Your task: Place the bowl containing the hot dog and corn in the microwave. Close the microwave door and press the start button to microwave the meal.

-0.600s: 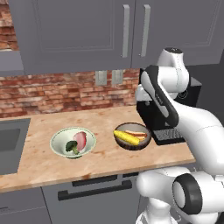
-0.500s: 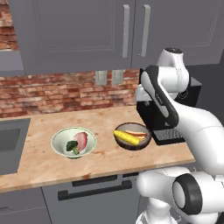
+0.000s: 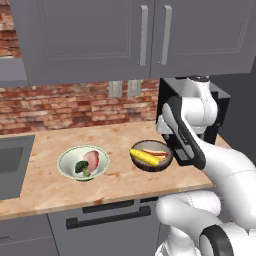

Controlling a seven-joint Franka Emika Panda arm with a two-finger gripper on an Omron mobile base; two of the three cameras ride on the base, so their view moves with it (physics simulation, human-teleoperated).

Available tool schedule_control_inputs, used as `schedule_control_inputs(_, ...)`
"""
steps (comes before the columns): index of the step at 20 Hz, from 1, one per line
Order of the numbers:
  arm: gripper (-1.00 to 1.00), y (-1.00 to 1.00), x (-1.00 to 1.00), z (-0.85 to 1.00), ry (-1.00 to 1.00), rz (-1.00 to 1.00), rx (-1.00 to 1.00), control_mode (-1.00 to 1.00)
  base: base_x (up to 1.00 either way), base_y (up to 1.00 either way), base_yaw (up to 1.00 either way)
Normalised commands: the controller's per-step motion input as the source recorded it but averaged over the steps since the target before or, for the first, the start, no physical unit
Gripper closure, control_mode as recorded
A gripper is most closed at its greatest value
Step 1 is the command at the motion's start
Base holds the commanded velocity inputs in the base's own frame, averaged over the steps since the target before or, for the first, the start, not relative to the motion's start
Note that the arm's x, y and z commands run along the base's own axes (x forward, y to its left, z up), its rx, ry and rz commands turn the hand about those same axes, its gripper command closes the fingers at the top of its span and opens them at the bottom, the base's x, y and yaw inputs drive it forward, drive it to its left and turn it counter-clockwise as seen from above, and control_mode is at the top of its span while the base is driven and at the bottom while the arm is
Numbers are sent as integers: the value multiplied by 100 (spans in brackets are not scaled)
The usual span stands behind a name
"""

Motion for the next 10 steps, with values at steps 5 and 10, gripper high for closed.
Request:
schedule_control_inputs(5, -100, -8, -37, -67, 0, -24, 0, -100, 0, 0, 0)
schedule_control_inputs(10, -100, -11, -7, -59, -1, -18, 0, -100, 0, 0, 0)
